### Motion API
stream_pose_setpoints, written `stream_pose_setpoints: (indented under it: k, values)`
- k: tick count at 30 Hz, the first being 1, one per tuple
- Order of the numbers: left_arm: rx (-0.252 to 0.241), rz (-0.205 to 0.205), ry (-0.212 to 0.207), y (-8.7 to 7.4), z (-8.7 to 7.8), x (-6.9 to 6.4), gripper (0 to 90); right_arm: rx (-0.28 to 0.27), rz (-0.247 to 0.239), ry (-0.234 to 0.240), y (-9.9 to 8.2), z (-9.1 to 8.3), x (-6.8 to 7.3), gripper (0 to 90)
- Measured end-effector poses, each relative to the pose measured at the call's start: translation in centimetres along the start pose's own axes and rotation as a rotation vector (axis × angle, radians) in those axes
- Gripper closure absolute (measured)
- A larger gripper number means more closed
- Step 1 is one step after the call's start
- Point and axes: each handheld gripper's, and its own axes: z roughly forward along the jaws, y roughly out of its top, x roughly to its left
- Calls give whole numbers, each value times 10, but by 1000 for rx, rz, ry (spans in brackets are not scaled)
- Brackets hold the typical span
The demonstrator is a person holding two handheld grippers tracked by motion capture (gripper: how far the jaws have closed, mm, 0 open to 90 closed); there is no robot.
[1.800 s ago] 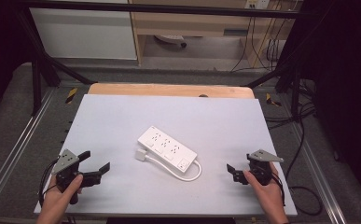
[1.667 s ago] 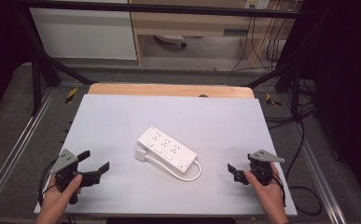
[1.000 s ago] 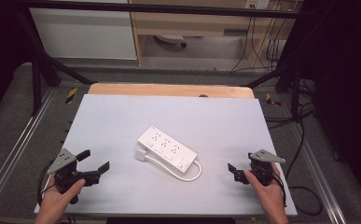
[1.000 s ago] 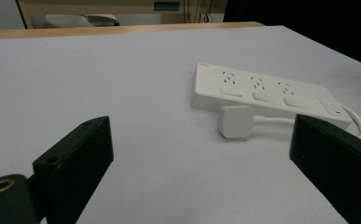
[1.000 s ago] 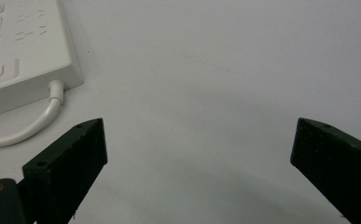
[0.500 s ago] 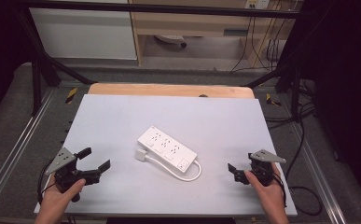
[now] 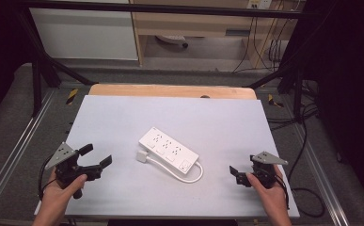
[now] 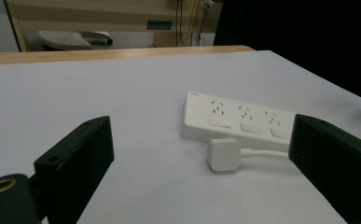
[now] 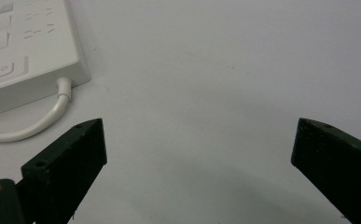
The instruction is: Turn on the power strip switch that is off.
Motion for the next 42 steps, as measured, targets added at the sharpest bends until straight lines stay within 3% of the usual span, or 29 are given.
stream_pose_setpoints:
  k: [17,33,34,42]
  values:
    - [41,45,-22,20,15,-13,70,2,-16,3,2,1,4,37]
    - [52,54,-42,35,34,-25,73,-3,-14,15,3,0,7,36]
    - [49,53,-41,36,36,-25,73,6,-30,18,4,1,8,37]
    - [27,40,-36,48,47,-26,77,6,-21,18,2,0,7,36]
